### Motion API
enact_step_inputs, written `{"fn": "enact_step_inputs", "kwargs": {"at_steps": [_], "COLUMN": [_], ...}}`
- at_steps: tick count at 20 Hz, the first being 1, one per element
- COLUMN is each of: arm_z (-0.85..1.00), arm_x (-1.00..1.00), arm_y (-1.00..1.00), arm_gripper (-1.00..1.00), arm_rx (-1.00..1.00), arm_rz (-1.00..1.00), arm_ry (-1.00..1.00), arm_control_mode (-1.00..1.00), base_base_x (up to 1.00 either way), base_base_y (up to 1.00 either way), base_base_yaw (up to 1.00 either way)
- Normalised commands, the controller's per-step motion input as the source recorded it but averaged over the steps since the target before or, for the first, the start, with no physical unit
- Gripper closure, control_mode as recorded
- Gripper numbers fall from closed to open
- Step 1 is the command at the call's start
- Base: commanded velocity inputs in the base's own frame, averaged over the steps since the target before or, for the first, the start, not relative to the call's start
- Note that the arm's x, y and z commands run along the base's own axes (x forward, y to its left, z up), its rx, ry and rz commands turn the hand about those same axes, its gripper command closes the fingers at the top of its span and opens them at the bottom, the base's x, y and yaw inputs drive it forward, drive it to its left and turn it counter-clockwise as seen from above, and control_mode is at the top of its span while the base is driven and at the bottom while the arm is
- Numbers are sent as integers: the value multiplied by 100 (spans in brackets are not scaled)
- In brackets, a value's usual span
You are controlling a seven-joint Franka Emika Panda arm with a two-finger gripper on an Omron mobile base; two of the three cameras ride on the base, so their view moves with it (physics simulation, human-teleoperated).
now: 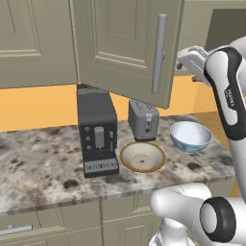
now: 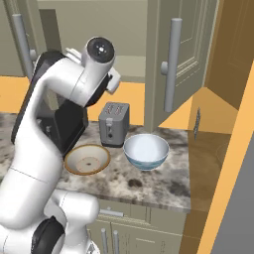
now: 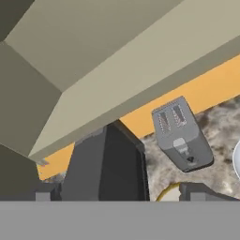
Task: Open the cabinet. Pick the bowls from the counter and place them in the cabinet. Then close the cabinet.
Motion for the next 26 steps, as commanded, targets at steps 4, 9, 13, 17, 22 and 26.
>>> {"fn": "enact_step_inputs", "kwargs": {"at_steps": [4,9,13,17,22,26], "arm_z": [-13,-9,0,0,0,0], "arm_x": [33,11,0,0,0,-7], "arm_y": [9,32,48,28,34,47], "arm_gripper": [-100,-100,-100,-100,-100,-100], "arm_rx": [2,0,4,4,0,0], "arm_rz": [18,22,24,20,20,19], "arm_ry": [0,-2,0,0,-1,-6], "arm_control_mode": [-100,-100,-100,-100,-100,-100], "base_base_x": [0,0,0,0,0,0], "base_base_y": [0,0,0,0,0,0], "base_base_yaw": [0,0,0,0,0,0]}}
